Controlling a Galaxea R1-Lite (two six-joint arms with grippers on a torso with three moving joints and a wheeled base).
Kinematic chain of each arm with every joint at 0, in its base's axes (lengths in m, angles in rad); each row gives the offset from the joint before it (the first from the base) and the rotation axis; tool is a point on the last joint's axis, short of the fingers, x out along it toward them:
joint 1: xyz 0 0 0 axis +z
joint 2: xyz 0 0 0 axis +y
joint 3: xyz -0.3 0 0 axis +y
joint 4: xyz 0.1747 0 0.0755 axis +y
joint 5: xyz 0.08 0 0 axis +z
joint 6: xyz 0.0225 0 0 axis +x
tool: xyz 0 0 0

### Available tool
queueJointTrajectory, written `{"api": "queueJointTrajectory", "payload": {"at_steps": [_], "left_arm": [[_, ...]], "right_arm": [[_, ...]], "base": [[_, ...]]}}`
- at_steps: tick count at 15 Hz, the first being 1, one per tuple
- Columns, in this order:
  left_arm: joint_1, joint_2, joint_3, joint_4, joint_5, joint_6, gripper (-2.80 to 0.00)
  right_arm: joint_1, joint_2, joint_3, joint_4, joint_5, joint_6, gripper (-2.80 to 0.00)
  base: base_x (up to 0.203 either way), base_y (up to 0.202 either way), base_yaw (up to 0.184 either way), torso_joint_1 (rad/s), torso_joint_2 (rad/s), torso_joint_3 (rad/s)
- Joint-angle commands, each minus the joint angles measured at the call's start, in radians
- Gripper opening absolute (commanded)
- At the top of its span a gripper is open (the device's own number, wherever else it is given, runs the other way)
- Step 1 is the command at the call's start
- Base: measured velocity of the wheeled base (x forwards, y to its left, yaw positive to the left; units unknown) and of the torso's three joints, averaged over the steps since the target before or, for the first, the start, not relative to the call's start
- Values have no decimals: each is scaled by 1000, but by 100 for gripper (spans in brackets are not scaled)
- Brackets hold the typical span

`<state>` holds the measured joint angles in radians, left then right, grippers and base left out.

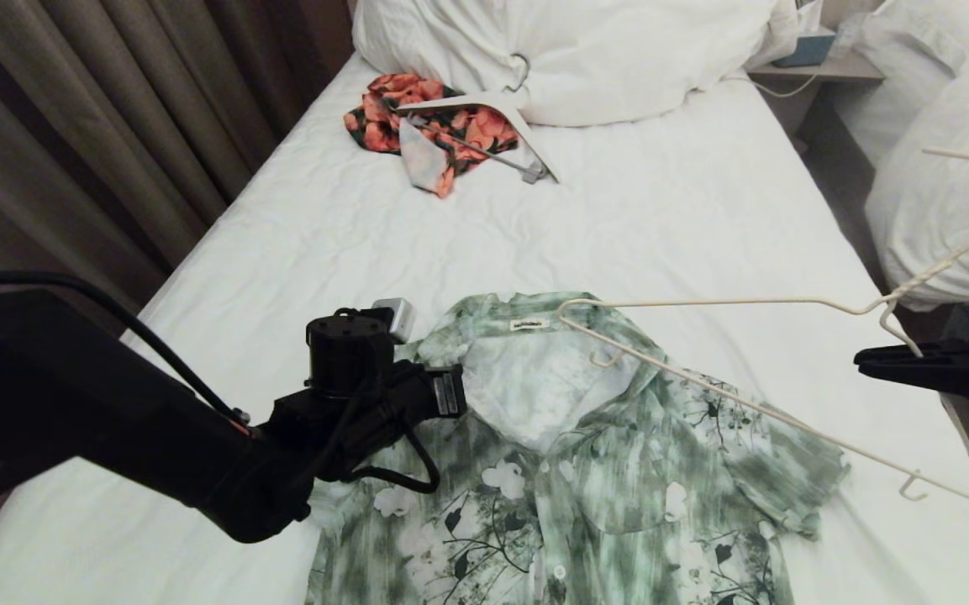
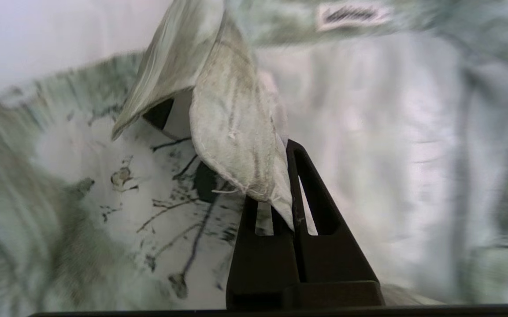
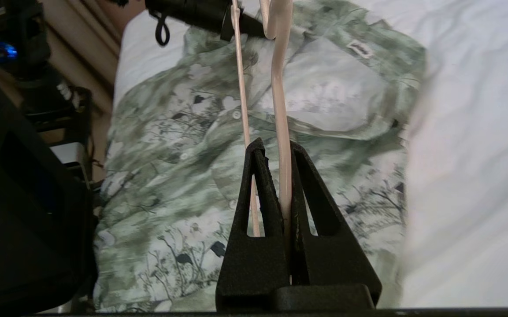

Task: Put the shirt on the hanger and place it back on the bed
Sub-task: Lift the shirt and hanger, then hook one side of the shirt onto the hanger

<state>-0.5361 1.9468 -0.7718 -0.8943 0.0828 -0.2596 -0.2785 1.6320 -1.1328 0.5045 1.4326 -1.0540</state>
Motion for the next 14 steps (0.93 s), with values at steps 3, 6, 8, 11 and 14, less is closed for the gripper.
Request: {"api": "queueJointTrajectory", "payload": {"at_steps": [3, 6, 8, 11, 14], "left_arm": [[-53, -223, -76, 234, 46, -2, -280], [-174, -343, -180, 491, 137, -2, -280], [-240, -385, -245, 618, 184, 0, -280], [-319, -400, -290, 692, 241, 5, -280], [-377, -402, -322, 698, 282, 54, -280]], "right_arm": [[52, 16, 3, 5, 5, -4, -280], [91, 42, 6, 6, -15, -4, -280], [102, 58, 4, 5, -23, -4, -280], [115, 87, -34, 3, -30, -4, -280], [145, 122, -70, 3, -45, -4, -280]], "base": [[0, 0, 0, 0, 0, 0], [0, 0, 0, 0, 0, 0], [0, 0, 0, 0, 0, 0], [0, 0, 0, 0, 0, 0], [0, 0, 0, 0, 0, 0]]}}
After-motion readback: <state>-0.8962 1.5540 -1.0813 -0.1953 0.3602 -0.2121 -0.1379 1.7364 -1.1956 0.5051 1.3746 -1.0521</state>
